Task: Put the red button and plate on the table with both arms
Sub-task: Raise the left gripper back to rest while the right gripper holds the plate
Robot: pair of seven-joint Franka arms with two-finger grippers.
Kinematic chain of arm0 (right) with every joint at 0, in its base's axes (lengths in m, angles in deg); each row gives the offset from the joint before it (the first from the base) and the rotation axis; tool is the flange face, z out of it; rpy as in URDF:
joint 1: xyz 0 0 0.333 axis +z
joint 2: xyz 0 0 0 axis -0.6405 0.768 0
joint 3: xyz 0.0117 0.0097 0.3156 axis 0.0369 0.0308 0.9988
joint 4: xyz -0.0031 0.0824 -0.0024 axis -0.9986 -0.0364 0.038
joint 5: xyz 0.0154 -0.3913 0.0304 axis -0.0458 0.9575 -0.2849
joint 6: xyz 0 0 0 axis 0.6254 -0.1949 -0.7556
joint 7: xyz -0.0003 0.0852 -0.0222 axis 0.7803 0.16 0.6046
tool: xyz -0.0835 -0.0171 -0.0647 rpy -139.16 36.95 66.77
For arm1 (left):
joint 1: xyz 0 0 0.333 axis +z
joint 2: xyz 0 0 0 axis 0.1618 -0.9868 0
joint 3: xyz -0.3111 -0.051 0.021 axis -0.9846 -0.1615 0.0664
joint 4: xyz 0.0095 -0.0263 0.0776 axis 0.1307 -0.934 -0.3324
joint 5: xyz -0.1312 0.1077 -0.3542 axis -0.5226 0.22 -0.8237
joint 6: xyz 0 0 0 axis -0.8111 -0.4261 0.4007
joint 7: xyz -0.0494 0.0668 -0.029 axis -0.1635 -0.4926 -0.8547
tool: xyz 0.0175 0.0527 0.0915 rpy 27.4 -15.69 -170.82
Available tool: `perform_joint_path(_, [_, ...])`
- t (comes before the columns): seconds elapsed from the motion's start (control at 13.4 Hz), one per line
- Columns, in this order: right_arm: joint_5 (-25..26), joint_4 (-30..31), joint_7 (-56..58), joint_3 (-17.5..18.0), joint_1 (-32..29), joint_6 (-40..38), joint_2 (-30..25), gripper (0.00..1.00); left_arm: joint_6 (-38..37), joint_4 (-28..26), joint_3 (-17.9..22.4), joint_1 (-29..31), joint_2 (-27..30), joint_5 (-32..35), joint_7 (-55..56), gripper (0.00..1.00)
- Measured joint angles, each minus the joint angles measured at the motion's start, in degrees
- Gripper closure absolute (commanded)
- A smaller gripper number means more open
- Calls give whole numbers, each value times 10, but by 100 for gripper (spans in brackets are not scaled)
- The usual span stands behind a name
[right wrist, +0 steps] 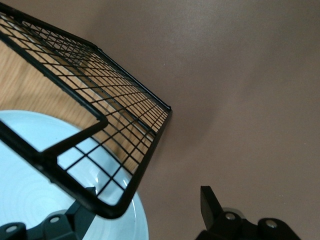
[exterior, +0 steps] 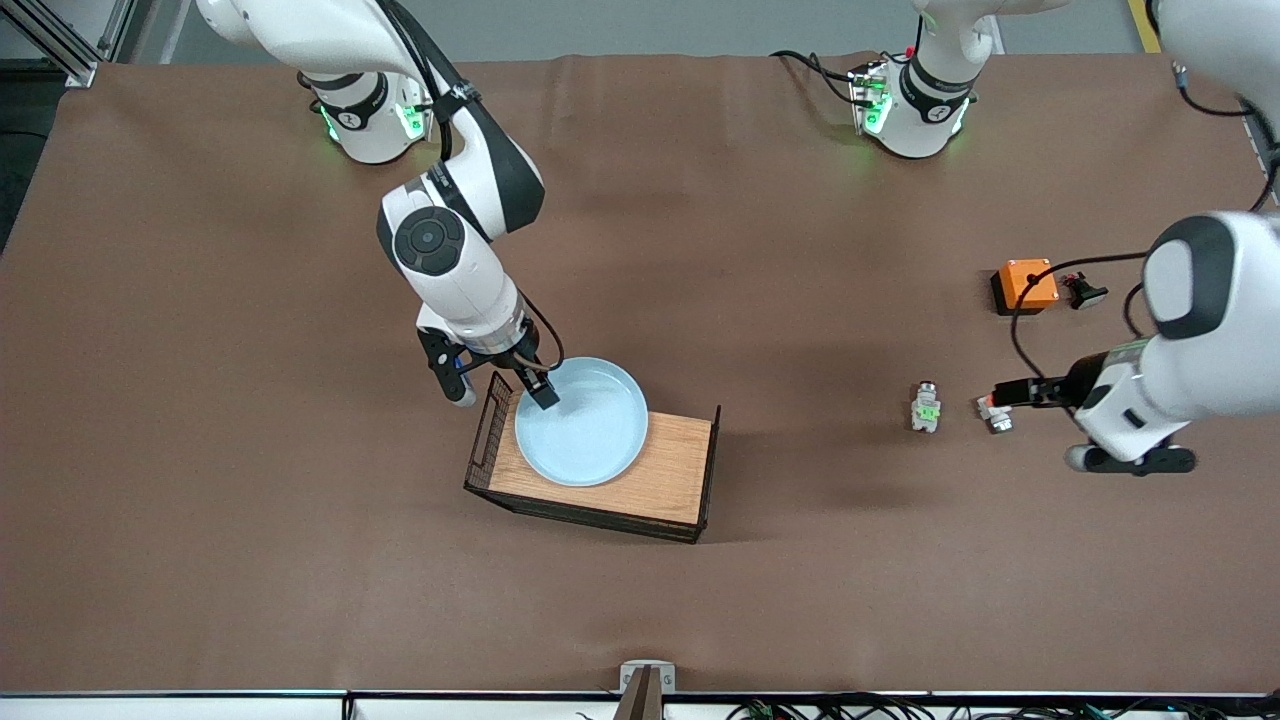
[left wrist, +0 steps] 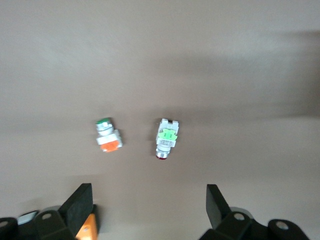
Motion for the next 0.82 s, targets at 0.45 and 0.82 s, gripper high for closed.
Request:
perform_joint_path(0.45, [0, -13, -1, 1, 2, 1, 6, 26, -52, 50, -5, -4, 37, 5, 55, 0])
perform_joint_path(0.82, [0, -16, -1, 2, 4, 3, 12, 49, -126, 48, -14, -5, 111, 5, 24, 0])
